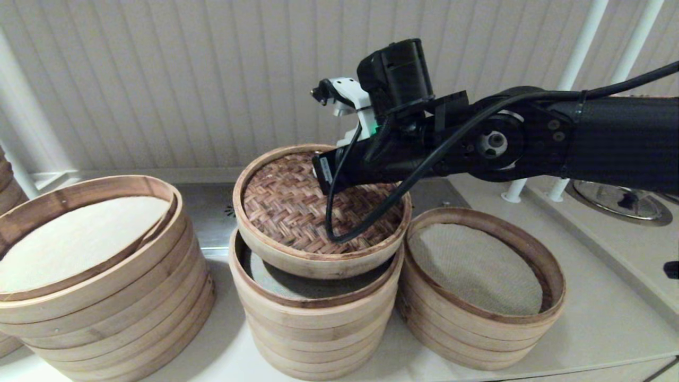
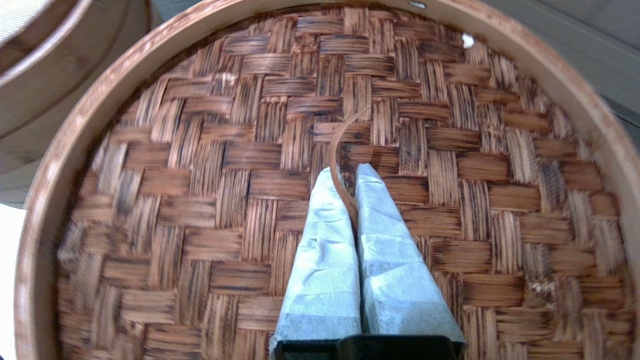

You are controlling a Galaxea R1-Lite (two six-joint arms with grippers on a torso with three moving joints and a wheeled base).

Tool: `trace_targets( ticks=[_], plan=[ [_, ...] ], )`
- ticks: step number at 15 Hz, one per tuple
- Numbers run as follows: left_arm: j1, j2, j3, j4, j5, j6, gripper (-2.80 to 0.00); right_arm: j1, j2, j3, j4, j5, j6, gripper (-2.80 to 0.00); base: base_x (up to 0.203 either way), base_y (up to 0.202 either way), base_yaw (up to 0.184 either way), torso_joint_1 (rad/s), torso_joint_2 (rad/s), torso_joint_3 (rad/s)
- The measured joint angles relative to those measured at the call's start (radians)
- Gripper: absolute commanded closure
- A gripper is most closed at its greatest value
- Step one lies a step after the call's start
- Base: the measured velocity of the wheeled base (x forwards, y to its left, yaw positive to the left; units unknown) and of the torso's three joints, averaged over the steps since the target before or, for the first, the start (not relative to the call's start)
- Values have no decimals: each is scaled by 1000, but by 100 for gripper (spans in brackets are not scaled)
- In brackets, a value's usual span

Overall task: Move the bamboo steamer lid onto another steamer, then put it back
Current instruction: Put the steamer

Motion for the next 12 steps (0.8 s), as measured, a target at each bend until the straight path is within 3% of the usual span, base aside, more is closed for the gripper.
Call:
trace_targets(
  ticks=[12],
  plan=[
    [0, 0, 0, 0, 0, 0, 0, 36, 14, 1, 1, 0, -5, 0, 0, 0, 0, 0, 0, 0]
  ],
)
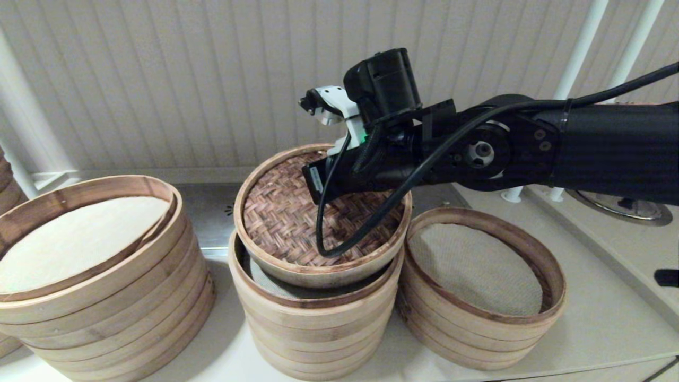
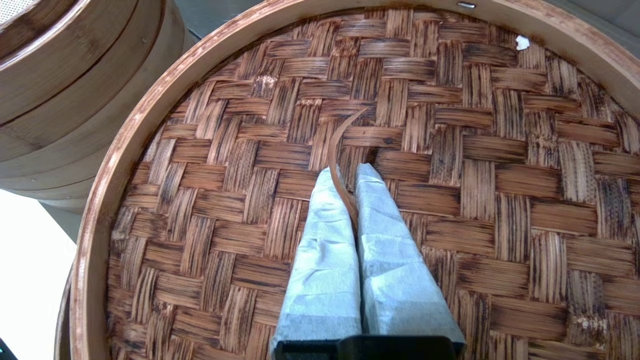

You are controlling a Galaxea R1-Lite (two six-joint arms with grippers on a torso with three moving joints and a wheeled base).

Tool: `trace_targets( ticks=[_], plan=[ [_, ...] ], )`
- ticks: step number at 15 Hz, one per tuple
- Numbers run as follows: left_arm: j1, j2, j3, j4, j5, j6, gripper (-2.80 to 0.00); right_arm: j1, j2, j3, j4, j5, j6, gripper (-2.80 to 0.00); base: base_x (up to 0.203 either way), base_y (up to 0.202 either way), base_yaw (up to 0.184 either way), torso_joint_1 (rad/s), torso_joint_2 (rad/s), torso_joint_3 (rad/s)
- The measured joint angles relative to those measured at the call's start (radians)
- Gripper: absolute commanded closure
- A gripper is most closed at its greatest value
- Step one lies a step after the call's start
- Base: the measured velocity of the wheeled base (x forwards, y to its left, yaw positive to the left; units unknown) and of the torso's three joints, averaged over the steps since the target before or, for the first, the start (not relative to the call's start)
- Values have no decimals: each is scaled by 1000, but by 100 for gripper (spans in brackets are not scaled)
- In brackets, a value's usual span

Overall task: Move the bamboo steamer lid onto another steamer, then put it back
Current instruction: Put the steamer

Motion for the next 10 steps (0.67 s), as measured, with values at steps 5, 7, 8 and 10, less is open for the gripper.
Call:
trace_targets(
  ticks=[5, 7, 8, 10],
  plan=[
    [0, 0, 0, 0, 0, 0, 0, -8, -3, 0, 1, 1, 0, 0, 0, 0, 0, 0, 0, 0],
    [0, 0, 0, 0, 0, -1, 0, -8, -6, 0, 1, 1, -2, 0, 0, 0, 0, 0, 0, 0],
    [0, 0, 0, 0, 0, -1, 0, -8, -9, 0, 1, 2, -2, 0, 0, 0, 0, 0, 0, 0],
    [0, 0, 0, 0, 0, -1, 0, -9, -16, -1, -7, 3, -2, 0, 0, 0, 0, 0, 0, 0]
  ],
)
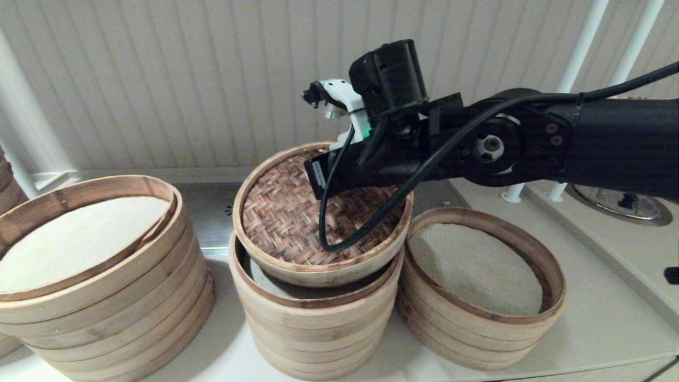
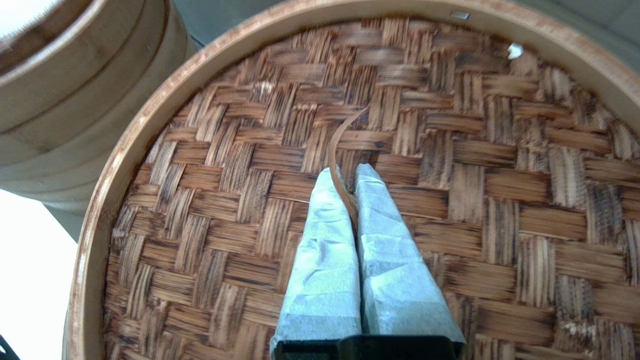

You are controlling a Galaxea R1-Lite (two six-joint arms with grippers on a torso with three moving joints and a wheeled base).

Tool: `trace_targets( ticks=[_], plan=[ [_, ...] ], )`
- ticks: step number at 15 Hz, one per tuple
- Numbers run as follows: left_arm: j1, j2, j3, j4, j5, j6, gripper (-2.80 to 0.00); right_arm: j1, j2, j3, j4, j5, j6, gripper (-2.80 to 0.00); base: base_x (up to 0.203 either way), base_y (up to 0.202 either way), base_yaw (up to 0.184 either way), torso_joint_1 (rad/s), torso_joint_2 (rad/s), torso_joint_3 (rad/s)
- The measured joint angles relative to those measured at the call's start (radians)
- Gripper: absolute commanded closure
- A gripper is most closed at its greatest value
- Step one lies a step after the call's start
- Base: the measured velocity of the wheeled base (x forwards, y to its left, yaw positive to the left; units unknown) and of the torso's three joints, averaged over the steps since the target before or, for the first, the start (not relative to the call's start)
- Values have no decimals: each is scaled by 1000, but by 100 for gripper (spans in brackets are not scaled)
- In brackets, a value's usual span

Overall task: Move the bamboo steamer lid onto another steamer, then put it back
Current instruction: Put the steamer

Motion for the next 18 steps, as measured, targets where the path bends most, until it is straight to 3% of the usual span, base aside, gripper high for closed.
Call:
trace_targets(
  ticks=[18],
  plan=[
    [0, 0, 0, 0, 0, 1, 0, 6, -42, 77, -3, 0, 3, 0, 0, 0, 0, 0, 0, 0]
  ],
)
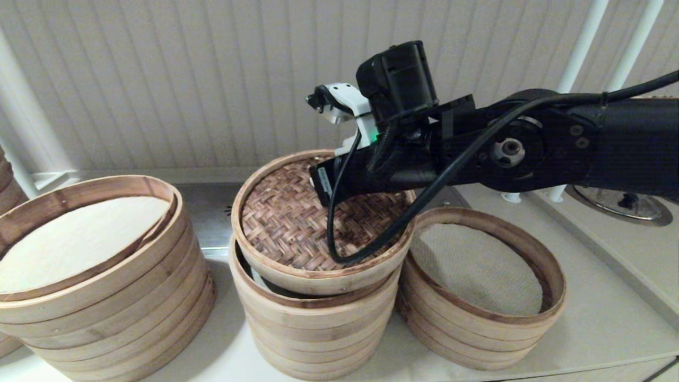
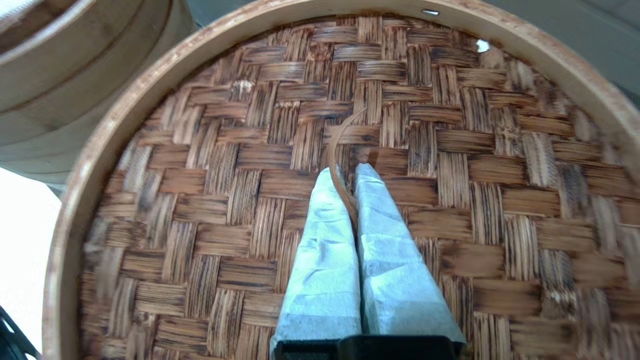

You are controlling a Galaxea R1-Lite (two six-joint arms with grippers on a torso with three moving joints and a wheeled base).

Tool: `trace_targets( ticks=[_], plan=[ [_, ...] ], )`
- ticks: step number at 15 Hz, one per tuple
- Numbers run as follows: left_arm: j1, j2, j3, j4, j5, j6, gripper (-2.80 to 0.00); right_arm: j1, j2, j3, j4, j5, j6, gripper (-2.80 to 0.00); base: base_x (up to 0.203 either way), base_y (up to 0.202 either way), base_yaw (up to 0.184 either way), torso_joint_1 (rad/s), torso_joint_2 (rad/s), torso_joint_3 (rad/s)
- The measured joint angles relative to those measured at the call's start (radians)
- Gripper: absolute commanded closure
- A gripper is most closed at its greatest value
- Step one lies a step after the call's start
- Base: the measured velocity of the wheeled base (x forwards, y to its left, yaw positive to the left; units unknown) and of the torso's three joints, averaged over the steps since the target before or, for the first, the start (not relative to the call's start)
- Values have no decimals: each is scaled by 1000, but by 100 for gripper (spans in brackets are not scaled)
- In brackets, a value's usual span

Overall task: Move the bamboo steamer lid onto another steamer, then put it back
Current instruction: Put the steamer

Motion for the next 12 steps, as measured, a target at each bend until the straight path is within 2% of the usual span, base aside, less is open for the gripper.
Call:
trace_targets(
  ticks=[12],
  plan=[
    [0, 0, 0, 0, 0, 0, 0, 10, 14, 2, 1, 2, 1, 0, 0, 0, 0, 0, 0, 0]
  ],
)
